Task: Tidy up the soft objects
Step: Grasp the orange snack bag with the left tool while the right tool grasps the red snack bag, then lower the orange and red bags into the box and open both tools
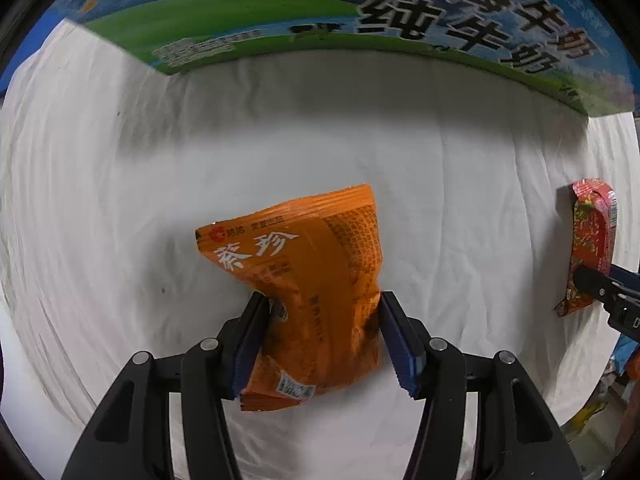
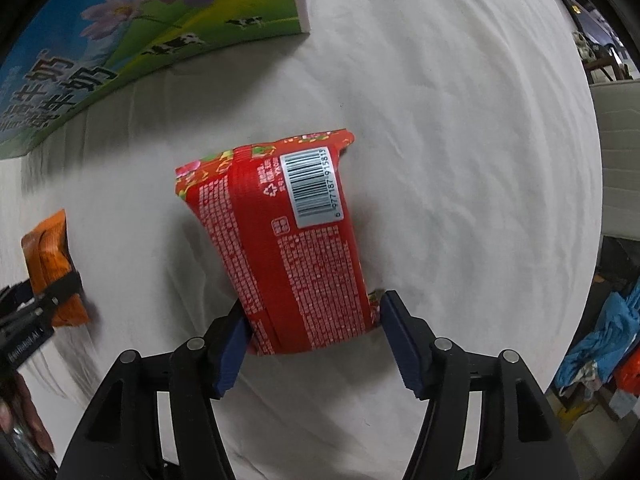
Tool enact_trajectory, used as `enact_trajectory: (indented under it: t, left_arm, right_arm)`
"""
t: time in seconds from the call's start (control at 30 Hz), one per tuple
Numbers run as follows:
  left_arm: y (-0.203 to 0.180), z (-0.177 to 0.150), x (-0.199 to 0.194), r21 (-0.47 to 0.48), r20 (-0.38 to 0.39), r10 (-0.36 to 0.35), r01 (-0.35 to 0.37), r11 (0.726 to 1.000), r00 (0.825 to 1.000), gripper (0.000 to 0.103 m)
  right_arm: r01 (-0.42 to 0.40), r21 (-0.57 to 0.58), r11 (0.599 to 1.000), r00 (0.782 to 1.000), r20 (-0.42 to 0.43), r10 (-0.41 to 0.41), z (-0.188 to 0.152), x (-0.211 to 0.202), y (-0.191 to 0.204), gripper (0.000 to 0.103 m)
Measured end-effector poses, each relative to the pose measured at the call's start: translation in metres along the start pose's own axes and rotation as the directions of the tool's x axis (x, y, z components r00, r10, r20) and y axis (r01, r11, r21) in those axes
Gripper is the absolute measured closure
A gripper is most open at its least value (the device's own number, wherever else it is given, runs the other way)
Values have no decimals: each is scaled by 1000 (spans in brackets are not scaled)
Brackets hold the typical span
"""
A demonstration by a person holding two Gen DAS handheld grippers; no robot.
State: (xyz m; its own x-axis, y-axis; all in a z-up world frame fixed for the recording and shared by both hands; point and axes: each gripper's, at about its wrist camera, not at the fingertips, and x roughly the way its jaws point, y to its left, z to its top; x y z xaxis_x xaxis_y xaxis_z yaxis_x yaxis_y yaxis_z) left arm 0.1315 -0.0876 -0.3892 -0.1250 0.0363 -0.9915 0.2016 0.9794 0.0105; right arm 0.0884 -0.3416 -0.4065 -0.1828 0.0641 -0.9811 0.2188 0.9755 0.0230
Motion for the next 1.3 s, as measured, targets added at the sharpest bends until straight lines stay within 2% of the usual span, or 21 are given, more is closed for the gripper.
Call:
enact_trajectory:
  t: [0.17,0.27,0.43,0.67,0.97,1.13,1.3]
  left_arm:
    - [1,8,5,-12,-3,-14,14,1000,1000,49]
    - [26,8,4,-12,-2,-22,22,1000,1000,49]
    - [34,5,-1,-16,6,-38,38,999,999,49]
    - [36,-5,-50,10,85,-83,83,997,993,50]
    - [28,-28,-138,75,236,-139,125,989,962,50]
    - [26,-34,-178,100,295,-158,134,986,942,50]
    - [23,-36,-215,112,347,-186,156,981,919,50]
  right_arm:
    - [-1,15,1000,1000,-3,1,1,4,3,37]
    - [23,-1,1000,1000,4,-23,3,3,16,38]
    - [31,-11,999,999,20,-30,-4,1,34,46]
    - [-26,-31,999,997,65,28,-26,-33,48,49]
    - [-131,-71,989,977,160,141,-71,-98,71,49]
    - [-176,-94,980,956,221,193,-95,-146,81,49]
    - [-220,-107,970,929,279,242,-104,-185,67,49]
